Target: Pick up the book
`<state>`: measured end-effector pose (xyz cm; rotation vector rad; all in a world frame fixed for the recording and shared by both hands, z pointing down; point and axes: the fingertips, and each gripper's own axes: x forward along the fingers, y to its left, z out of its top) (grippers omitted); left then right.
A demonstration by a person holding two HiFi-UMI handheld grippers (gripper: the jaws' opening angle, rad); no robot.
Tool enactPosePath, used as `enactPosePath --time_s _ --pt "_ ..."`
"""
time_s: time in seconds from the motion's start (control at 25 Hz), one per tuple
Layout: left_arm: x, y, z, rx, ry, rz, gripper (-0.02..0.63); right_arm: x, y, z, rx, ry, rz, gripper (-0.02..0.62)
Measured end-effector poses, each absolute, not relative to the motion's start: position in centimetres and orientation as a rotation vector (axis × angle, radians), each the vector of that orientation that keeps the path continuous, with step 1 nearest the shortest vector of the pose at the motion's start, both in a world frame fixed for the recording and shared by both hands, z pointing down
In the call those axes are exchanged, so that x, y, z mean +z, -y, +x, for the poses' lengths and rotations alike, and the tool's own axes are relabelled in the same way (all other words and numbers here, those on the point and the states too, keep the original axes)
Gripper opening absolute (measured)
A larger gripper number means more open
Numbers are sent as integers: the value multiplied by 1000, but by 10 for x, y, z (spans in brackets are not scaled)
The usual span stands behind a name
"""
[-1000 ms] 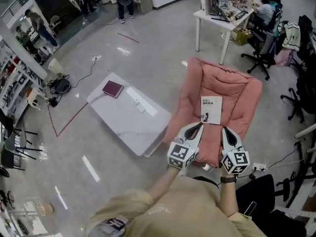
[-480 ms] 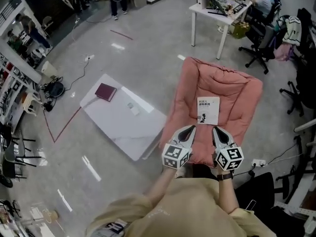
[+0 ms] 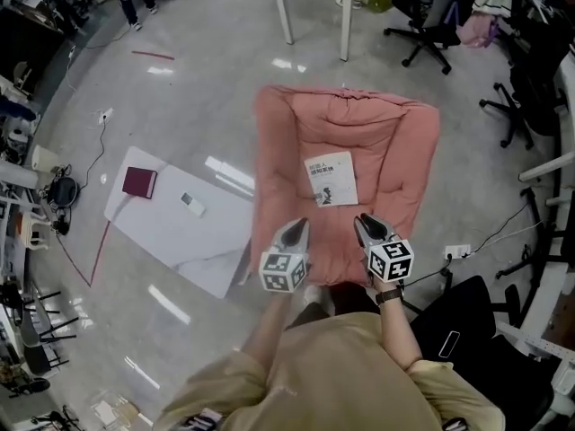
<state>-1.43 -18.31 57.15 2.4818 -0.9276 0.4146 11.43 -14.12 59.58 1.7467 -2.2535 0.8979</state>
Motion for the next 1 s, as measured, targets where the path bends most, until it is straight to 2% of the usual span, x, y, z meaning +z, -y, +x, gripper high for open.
enactPosePath --time_s 0.24,0.6,0.68,0.8,1.0 --pt "634 235 23 467 907 2402 3 676 193 154 1009 2199 1732 84" --pt "727 317 47 511 930 2293 3 754 279 168 1079 2219 1626 167" --pt "752 328 50 549 927 2257 66 773 292 173 1099 2206 1600 186" --pt "790 340 54 610 915 2209 119 804 310 180 1109 2192 1545 204" --pt "846 360 56 625 906 2135 175 855 339 189 1103 2154 1468 239"
